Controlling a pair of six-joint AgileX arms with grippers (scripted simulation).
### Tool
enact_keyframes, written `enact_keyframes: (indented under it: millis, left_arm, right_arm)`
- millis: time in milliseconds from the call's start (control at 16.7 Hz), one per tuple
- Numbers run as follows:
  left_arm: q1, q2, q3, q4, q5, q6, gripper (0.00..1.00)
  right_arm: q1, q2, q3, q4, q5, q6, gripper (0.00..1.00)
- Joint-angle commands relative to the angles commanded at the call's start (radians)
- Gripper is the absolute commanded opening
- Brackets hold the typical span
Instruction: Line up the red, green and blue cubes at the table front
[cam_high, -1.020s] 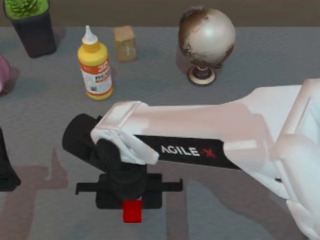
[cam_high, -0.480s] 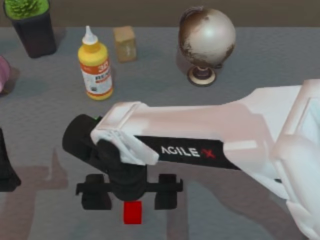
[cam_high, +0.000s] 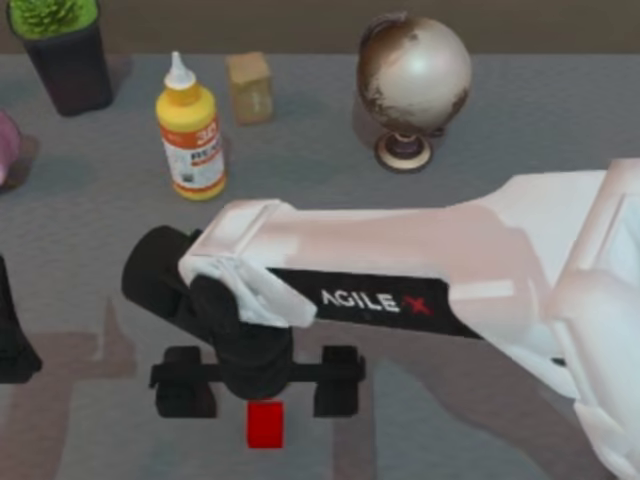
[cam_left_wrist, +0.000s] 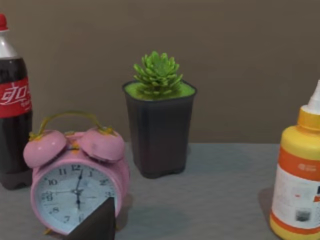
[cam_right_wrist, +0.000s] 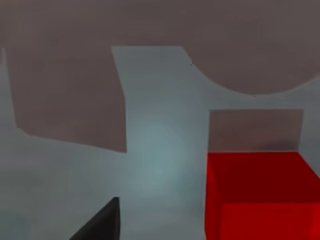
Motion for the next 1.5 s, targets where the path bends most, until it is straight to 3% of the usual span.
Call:
enact_keyframes:
  millis: [420,720,900,1200,1500]
  left_arm:
    - [0.000,0.000,0.000,0.000,0.000,0.000,1.00]
    - [0.000,0.000,0.000,0.000,0.000,0.000,1.00]
    - [-0.012,0.053,0.051,-0.032,0.003,0.025,1.00]
    - [-0.057,0.329,0.307,-0.184,0.005,0.144,1.00]
    - [-0.118,0.809,0.669,-0.419,0.003,0.319,1.00]
  right_arm:
    - [0.012,-0.070,0.136,-0.210,-0.001,0.004,1.00]
    - [0.006,-0.069,0.136,-0.210,-0.001,0.004,1.00]
    - [-0.019,-0.129,0.088,-0.181,0.019,-0.031,1.00]
    - [-0.150,-0.437,-0.144,-0.038,0.088,-0.183,1.00]
    - [-0.369,-0.967,-0.548,0.190,0.142,-0.414,1.00]
